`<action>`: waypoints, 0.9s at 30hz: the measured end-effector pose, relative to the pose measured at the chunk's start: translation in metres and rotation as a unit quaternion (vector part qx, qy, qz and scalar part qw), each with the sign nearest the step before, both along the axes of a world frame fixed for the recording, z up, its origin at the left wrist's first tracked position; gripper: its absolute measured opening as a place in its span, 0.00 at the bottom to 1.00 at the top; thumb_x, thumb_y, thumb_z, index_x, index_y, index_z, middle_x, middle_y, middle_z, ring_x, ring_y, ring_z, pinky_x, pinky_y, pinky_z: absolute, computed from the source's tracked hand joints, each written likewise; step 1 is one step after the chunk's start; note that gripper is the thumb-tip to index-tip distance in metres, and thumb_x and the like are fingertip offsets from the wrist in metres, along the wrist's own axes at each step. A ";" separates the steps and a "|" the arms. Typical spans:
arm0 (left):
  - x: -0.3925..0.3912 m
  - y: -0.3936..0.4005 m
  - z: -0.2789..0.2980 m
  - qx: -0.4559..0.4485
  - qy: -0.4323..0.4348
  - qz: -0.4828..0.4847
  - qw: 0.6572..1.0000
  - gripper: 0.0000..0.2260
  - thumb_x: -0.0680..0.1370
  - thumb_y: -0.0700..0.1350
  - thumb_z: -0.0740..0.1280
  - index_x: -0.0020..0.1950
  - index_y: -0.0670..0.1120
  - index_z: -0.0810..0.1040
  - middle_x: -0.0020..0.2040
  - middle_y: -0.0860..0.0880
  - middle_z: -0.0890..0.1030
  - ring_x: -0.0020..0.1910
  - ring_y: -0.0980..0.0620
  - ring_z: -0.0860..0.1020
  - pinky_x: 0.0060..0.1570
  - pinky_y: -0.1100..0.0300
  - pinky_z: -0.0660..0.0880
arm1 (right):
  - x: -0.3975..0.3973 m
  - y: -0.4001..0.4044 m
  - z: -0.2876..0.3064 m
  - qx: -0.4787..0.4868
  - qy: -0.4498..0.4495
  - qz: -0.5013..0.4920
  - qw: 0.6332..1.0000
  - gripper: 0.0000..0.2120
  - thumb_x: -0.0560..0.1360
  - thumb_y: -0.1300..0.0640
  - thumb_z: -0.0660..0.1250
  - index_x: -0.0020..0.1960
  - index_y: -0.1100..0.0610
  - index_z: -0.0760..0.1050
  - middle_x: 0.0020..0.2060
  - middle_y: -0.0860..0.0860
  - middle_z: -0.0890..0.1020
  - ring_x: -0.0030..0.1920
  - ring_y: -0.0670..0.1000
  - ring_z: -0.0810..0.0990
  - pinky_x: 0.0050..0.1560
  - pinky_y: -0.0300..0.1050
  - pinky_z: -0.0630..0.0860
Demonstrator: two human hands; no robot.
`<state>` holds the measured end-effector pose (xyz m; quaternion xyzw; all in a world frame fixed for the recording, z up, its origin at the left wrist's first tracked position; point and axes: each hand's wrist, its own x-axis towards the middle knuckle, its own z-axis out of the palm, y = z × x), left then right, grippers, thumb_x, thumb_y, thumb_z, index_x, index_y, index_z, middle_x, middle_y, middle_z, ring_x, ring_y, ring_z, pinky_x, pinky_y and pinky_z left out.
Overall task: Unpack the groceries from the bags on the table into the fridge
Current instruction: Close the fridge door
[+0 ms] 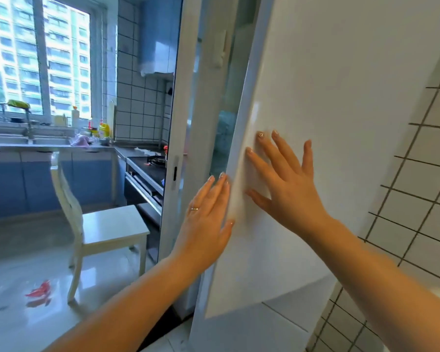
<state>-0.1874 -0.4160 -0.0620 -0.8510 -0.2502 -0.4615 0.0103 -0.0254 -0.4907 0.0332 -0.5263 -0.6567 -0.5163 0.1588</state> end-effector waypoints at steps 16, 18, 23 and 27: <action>0.058 0.187 0.031 -0.277 -0.031 -0.058 0.958 0.41 0.74 0.51 0.70 0.77 0.48 0.45 0.76 0.50 0.56 0.74 0.47 0.55 0.69 0.53 0.58 | 0.053 0.179 0.015 -0.125 -0.066 -0.135 0.981 0.45 0.62 0.50 0.79 0.73 0.55 0.62 0.75 0.58 0.58 0.74 0.61 0.55 0.66 0.73 0.55; 0.073 0.212 0.032 -0.285 -0.019 -0.059 0.956 0.42 0.74 0.51 0.70 0.77 0.47 0.44 0.76 0.50 0.57 0.73 0.46 0.56 0.68 0.53 0.60 | 0.065 0.203 0.015 -0.122 -0.069 -0.139 0.980 0.45 0.60 0.51 0.80 0.72 0.55 0.64 0.74 0.59 0.59 0.74 0.61 0.57 0.66 0.73 0.55; 0.117 0.279 0.036 -0.333 -0.041 -0.090 0.938 0.39 0.73 0.50 0.71 0.77 0.48 0.51 0.70 0.48 0.67 0.69 0.47 0.65 0.65 0.52 0.67 | 0.104 0.263 0.014 -0.114 -0.073 -0.166 0.977 0.43 0.59 0.50 0.80 0.70 0.55 0.67 0.74 0.59 0.60 0.74 0.61 0.57 0.66 0.73 0.56; 0.161 0.319 0.042 -0.362 -0.088 -0.132 0.919 0.27 0.71 0.49 0.72 0.66 0.53 0.65 0.56 0.53 0.76 0.56 0.51 0.75 0.56 0.51 0.75 | 0.136 0.306 0.011 -0.095 -0.076 -0.193 0.974 0.42 0.56 0.50 0.82 0.67 0.56 0.72 0.72 0.59 0.64 0.73 0.62 0.60 0.66 0.73 0.56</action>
